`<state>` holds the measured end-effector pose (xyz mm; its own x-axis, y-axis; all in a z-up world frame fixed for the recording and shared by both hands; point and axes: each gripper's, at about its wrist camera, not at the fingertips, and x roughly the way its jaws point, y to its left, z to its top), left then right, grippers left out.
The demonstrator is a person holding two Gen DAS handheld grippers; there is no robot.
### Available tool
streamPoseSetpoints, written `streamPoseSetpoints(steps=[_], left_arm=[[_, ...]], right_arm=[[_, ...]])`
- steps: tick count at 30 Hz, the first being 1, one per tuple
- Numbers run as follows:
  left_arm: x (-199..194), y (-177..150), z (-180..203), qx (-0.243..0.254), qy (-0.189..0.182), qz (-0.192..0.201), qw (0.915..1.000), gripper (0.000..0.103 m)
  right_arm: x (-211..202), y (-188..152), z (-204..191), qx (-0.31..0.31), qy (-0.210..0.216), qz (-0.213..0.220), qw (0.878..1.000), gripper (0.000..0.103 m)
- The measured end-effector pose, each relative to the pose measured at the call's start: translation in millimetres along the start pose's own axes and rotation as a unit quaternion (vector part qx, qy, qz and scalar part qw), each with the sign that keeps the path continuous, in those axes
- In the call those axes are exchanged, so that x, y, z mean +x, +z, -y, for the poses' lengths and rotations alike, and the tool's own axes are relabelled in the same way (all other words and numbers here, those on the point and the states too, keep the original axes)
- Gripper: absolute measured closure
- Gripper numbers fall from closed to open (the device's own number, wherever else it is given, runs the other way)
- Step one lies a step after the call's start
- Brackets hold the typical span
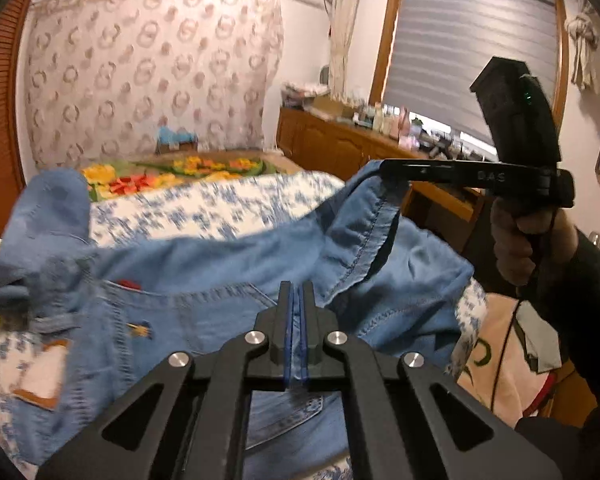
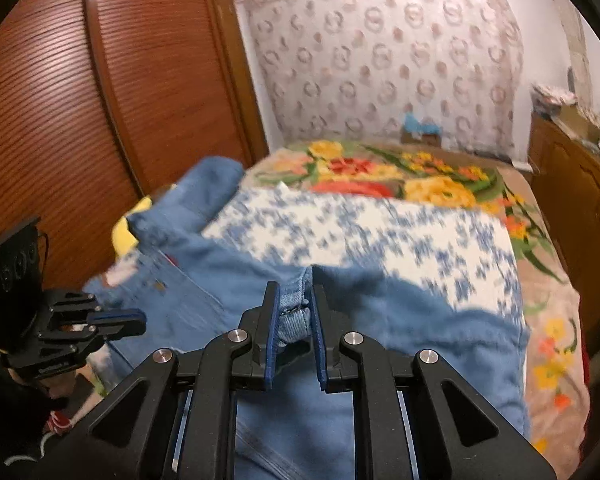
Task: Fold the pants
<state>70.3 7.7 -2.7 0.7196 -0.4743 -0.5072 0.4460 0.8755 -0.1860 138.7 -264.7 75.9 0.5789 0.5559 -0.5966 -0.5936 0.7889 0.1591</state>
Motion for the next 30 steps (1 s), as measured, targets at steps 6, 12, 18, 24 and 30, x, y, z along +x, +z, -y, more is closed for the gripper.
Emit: streamPoseSetpoints(steps=[6, 12, 18, 24, 30], left_arm=[[-25.6, 2.7, -18.5, -0.011, 0.026, 0.027, 0.9992, 0.103], [-3.4, -11.1, -34.1, -0.041, 0.001, -0.009, 0.9991, 0.073], [46.0, -29.6, -25.0, -0.055, -0.028, -0.067, 0.9959, 0.067], [78.8, -39.4, -6.5, -0.066, -0.064, -0.093, 0.9914, 0.067], [56.4, -31.1, 0.4, -0.053, -0.053, -0.060, 0.9954, 0.099]], right_arm=[[2.8, 36.3, -37.1, -0.036, 0.017, 0.022, 0.999, 0.091], [22.3, 44.9, -63.5, -0.082, 0.000, 0.007, 0.997, 0.091], [35.1, 37.5, -45.0, -0.066, -0.013, -0.008, 0.998, 0.091], [30.4, 36.2, -31.6, -0.054, -0.023, -0.004, 0.998, 0.091], [26.6, 38.5, -28.0, -0.046, -0.017, 0.003, 0.999, 0.091]])
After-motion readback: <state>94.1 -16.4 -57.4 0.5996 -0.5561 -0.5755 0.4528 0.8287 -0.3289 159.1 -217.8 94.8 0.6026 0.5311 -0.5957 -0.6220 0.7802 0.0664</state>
